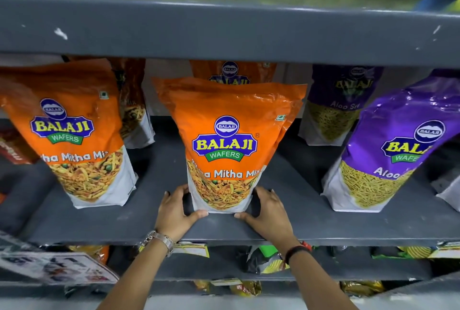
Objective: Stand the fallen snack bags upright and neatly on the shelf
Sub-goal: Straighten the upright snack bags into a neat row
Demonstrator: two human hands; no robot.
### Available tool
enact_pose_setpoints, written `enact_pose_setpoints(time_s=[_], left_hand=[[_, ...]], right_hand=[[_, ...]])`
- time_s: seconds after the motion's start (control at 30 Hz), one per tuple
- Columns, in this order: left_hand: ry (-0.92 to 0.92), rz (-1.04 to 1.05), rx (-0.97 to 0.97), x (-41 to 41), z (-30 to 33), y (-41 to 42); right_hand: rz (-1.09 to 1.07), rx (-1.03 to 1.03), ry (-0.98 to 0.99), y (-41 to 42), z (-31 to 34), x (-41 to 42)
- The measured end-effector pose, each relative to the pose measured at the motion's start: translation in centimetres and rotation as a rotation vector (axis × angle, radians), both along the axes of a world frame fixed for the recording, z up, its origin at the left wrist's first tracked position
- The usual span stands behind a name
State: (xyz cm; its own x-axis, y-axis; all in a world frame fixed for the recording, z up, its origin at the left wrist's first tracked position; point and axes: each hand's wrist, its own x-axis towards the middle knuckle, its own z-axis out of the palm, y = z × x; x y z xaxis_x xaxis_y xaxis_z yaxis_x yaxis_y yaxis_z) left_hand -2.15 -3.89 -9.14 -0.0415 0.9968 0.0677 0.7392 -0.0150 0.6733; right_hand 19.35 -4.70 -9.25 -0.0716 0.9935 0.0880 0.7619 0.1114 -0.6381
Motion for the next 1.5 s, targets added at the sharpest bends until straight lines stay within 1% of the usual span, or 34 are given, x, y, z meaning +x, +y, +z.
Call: enact_pose_setpoints(time_s=[0.2, 0.3, 0.43, 0.5, 0.57, 0.63, 0.67, 0.73, 0.8, 0.87, 0.93, 0.97, 1.03, 1.1, 1.17, 1.23, 1.33, 1.5], left_hand=[[0.017, 0.026, -0.006, 0.1, 0.0, -0.1], [0.022, 0.006, 0.014, 0.3, 0.3, -0.1], [0.003, -0.009, -0.055, 0.2, 0.4, -0.1], [-0.049, -0.038, -0.080, 0.0, 0.2, -0.2], [-0.179, -0.018, -0.065, -0.5, 0.3, -0.8], [-0.279, 0.074, 0.049, -1.7, 0.3, -2.2], [-0.286, 0.136, 0.117, -2.5, 0.5, -3.1], [-0.289, 0.275, 0.246, -4.7, 0.6, -4.8], [-0.305, 0.419, 0.316, -7.8, 0.6, -6.0], [-0.258, 0.508, 0.305, -11.0, 0.3, -6.0], [-0.225, 0.549, 0.262, -13.7, 0.7, -5.5], [-0.252, 0.526, 0.229, -14.7, 1.1, -5.1], [-0.307, 0.387, 0.139, -16.9, 1.4, -4.0], [-0.350, 0.235, 0.087, -18.5, 1.8, -2.9], [-0.378, 0.137, 0.024, -19.4, 2.1, -1.8], [-0.400, 0.095, -0.023, -20.1, 2.3, -0.9], [-0.403, 0.082, -0.063, -21.8, 1.5, 0.2], [-0.361, 0.058, -0.074, -22.9, 1.0, 0.2]], right_hand=[[0.005, -0.032, 0.022, 0.1, -0.1, 0.1], [0.007, -0.040, 0.048, 0.0, 0.1, 0.2], [0.010, -0.064, 0.063, -0.1, 0.4, 0.2], [0.006, -0.082, 0.104, -0.4, 0.5, 0.4], [-0.072, -0.087, 0.207, -1.4, 0.4, 0.6], [-0.188, -0.012, 0.327, -3.3, 0.2, 0.3], [-0.195, 0.043, 0.362, -4.4, 0.1, 0.0], [-0.077, 0.111, 0.375, -5.9, 0.0, -1.5], [0.131, 0.054, 0.340, -6.2, 0.3, -4.4], [0.293, -0.025, 0.328, -5.4, 1.0, -8.1], [0.348, -0.077, 0.307, -3.8, 1.7, -12.1], [0.348, -0.108, 0.297, -3.0, 2.2, -14.0], [0.338, -0.183, 0.299, -1.1, 2.9, -17.5], [0.321, -0.213, 0.306, 0.6, 3.0, -20.3], [0.310, -0.229, 0.313, 1.8, 2.9, -22.0], [0.295, -0.214, 0.252, 2.7, 2.1, -23.5], [0.194, -0.115, 0.138, 3.3, 0.8, -24.6], [0.090, -0.080, 0.177, 1.8, 0.9, -25.4]])
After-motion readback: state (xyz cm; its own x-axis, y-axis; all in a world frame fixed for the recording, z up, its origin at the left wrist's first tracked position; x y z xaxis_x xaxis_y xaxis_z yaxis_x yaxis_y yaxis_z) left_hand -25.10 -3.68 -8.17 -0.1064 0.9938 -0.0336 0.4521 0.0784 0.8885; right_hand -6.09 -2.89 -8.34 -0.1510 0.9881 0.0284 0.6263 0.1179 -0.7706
